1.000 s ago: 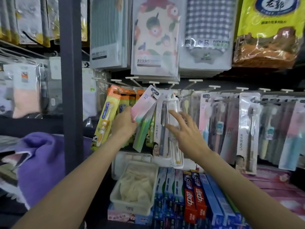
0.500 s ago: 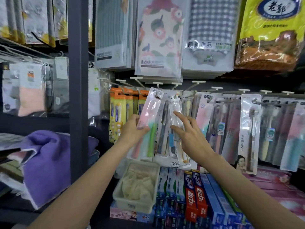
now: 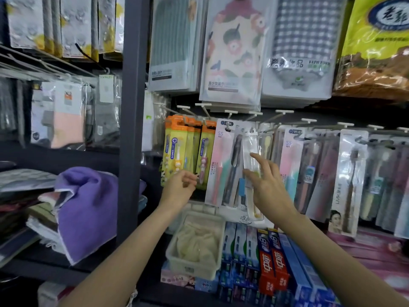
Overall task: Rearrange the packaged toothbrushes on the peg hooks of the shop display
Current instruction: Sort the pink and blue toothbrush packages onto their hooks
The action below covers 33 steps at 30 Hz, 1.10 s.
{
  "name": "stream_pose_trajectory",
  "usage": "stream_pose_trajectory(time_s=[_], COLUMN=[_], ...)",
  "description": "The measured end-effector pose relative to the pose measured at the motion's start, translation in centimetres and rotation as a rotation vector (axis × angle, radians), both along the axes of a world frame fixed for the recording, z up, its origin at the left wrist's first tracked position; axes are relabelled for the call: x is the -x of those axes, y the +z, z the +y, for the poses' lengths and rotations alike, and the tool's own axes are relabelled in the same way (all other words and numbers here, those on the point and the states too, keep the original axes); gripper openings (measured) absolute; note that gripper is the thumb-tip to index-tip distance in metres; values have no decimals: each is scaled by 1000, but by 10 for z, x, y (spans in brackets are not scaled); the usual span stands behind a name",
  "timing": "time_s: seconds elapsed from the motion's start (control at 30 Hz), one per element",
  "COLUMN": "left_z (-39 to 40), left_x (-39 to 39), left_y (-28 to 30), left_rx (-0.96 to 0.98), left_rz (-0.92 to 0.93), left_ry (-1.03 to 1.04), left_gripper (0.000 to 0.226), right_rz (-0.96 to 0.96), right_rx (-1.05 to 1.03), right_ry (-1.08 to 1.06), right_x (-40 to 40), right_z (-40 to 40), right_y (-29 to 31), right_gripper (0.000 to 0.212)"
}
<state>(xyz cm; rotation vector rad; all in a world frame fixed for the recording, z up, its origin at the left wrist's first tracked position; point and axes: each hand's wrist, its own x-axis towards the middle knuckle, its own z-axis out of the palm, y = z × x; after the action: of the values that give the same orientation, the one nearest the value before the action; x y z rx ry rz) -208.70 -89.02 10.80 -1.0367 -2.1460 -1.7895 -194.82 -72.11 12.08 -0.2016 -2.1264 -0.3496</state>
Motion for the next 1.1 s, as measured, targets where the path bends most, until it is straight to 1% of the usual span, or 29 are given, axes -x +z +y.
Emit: stream_pose_trajectory(time_s=[0.07,0.13,0.17,0.23,0.27,0.3,0.37,0.43,0.57,0.67,0.73,0.8,0.87,0.97,1.03,1.1], left_z=[-2,-3,-3,-3,-3,-3,-3,-5,-12,-18,-20,-21,-22,-21,-21,-20], left_x=[1,2,2,2,2,2,0,-2,-6,-6,-7,-7,-8,-8,-10,-12], left_y=[-3,-6,-8,-12,-14,-15,-18,-19,-21,-21,-21,-20,-18,-18,-17,-14], left_rx=[1,7,8,9,13,15,24,39,66,77,73,75,78,45,10,1], left_rz=[-9,-30,-38,-40,-40,-37,-20,-9,-7,-21,-29,-17,-5,6,28,80], left_ry=[11,-5,-16,-22,-23,-25,-26,-28,-25,-25,-21,-10,-5,24,82,177], left_gripper=[17,18,18,19,19,21,27,32,30,32,30,24,20,25,25,26], right_rz=[58,119,110,15,-37,-65,-51,-2,101,100,92,83,85,46,-9,-23], right_rx=[128,400,551,832,927,975,1009,1037,1148,1153,1159,1122,1064,1021,1001,924], right_ry=[126,246,273,279,272,260,245,259,353,323,306,241,171,126,114,113], right_x=[-3,-6,-7,-6,-3,0,7,14,23,25,22,15,5,-9,-14,-14], right_z=[-2,-5,-6,-4,-4,-4,-9,-17,-31,-34,-31,-25,-17,-7,-6,-8], right_y=[0,3,3,1,-3,-7,-15,-17,-17,-15,-13,-11,-11,-10,-8,-6], right_gripper=[47,37,37,50,56,60,62,60,53,53,42,38,42,46,52,61])
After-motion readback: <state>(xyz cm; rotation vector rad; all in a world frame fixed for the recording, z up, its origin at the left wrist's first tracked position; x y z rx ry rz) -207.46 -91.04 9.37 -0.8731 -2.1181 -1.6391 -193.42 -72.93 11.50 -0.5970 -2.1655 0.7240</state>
